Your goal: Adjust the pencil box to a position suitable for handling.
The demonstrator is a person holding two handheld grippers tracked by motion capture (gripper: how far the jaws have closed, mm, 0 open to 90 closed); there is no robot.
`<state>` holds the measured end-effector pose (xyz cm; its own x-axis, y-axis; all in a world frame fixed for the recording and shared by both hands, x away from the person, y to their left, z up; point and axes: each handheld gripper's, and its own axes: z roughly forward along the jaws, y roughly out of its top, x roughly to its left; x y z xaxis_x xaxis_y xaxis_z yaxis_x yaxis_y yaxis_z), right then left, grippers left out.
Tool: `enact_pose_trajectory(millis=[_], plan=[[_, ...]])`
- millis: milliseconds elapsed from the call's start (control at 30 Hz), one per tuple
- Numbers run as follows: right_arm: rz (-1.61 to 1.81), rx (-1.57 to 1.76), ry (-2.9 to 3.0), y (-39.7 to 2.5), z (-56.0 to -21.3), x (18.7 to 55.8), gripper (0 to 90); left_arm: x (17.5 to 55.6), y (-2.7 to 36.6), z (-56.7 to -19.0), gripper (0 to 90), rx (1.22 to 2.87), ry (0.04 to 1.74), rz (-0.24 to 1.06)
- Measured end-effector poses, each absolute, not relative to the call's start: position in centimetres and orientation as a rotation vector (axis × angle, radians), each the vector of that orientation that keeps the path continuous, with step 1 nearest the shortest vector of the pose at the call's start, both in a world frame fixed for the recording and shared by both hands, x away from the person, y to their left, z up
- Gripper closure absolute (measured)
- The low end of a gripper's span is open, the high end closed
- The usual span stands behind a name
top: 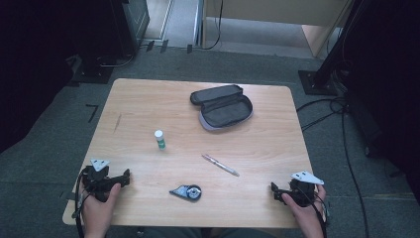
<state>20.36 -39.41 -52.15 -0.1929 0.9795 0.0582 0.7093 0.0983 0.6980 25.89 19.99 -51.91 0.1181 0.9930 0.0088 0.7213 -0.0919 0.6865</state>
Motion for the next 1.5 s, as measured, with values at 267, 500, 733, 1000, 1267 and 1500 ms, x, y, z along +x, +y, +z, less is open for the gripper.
enact_pose_trajectory(millis=[267,500,733,1000,1267,1500], plan=[[0.959,1.62,1.877,-39.1,-48.8,21.4,14.5,25.8,19.9,-51.9,0.0,1.877,1.647,0.662],[1.031,1.536,1.866,-37.9,-44.2,24.2,16.1,25.8,19.9,-51.9,0.0,1.88,1.644,0.662],[1.061,1.513,1.894,-36.6,-42.2,26.3,18.2,25.7,19.9,-51.9,0.0,1.892,1.635,0.659],[1.077,1.503,1.887,-35.2,-41.1,28.9,26.2,25.7,19.8,-51.9,0.0,1.892,1.631,0.658],[1.107,1.48,1.917,-34.1,-40.3,31.8,35.1,25.7,19.8,-51.9,0.0,1.896,1.626,0.655],[1.091,1.434,1.947,-33.2,-40.1,33.8,36.0,25.7,19.8,-51.9,0.0,1.902,1.617,0.652]])
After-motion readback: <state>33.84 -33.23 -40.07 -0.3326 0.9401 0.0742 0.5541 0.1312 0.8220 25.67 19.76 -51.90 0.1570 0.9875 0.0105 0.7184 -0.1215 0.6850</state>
